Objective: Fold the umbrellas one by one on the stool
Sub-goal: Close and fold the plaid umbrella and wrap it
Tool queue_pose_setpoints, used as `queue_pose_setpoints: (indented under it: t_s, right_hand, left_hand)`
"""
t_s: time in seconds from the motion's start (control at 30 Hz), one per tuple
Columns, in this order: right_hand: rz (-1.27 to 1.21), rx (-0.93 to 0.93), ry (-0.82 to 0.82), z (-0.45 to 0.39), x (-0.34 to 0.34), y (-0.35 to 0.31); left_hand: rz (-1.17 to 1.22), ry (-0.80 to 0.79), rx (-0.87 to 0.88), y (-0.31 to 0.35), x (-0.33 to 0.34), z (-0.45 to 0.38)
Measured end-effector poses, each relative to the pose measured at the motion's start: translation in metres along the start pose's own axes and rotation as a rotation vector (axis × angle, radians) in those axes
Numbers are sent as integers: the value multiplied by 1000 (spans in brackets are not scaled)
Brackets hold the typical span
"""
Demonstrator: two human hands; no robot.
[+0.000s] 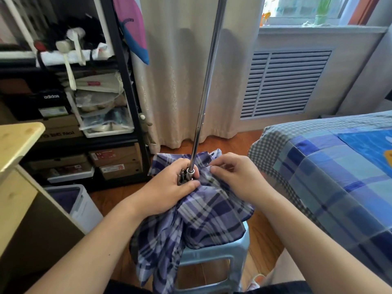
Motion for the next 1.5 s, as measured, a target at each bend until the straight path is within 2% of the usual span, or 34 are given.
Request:
queue_pose_setpoints:
  t_s: [0.1, 0.17, 0.33, 0.47, 0.6, 0.7, 0.73, 0.8, 0.87, 0.93, 1.0, 1.1, 1.17, 1.23, 1.27, 1.3, 1.33, 1.43, 1.5]
  right_hand:
    - [-132, 81, -101, -1, 14, -7]
    - [-183, 136, -106, 0, 14, -7]
    - [-202, 188, -100, -7, 7, 0]
    - [-168, 207, -224, -7, 22, -9]
    - [211, 137, -55, -9, -15, 5]
    - [171, 241, 15, 11, -35, 27]
    - [176, 177, 128, 20, -36, 24]
    - [162, -78, 310, 40, -25, -2]
    - [220, -213, 224, 52, 1, -17]
    - [310, -107, 136, 54, 20, -2]
    - [245, -14, 126, 55, 21, 14]
    - [222, -171, 115, 58, 2, 21]
    - [245, -93, -95, 57, -14, 41]
    - [366, 72, -468, 59, -26, 63]
    - [488, 94, -583, 57, -34, 69]
    - [571, 83, -617, 48, -44, 71]
    - [596, 83, -576, 36, -54, 66]
    - [377, 1, -235, 2, -64, 20]
    - [308, -31, -255, -9, -41, -2]
  left_hand:
    - [-31, -28, -31, 3, 0, 2]
    - [-46, -38, -29, 3, -2, 4]
    - [-21, -21, -85, 0, -9, 5]
    - [-7, -7, -88, 3, -9, -2]
    - [28, 12, -114, -5, -15, -1]
    - [74, 63, -146, -15, -26, 3]
    - [79, 69, -149, -16, -27, 4]
    - [86, 65, -150, -18, -25, 1]
    - [105, 70, -148, -20, -21, -3]
    - [119, 69, -123, -21, -18, -5]
    - [113, 74, -101, -24, -17, -5]
    - [82, 144, -135, -33, -25, -5]
    - [46, 191, -153, -37, -34, -3]
    - [56, 191, -145, -38, -38, -1]
    - [60, 176, -133, -36, -38, 0]
    - [52, 155, -119, -34, -38, 0]
    - [41, 125, -105, -30, -36, -1]
    - [17, 23, -96, -21, -29, -5]
    - [-55, -47, -85, -16, -27, -6]
Point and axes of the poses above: each hand's wrist, its own z-axis away from the middle knuckle, its own x-axis out of the palm, y = z × x, the point moved 5 cm from there along -z, towards the middle knuckle, and after that the axes turned 4 degrees about -z, right-handed, at the moved point
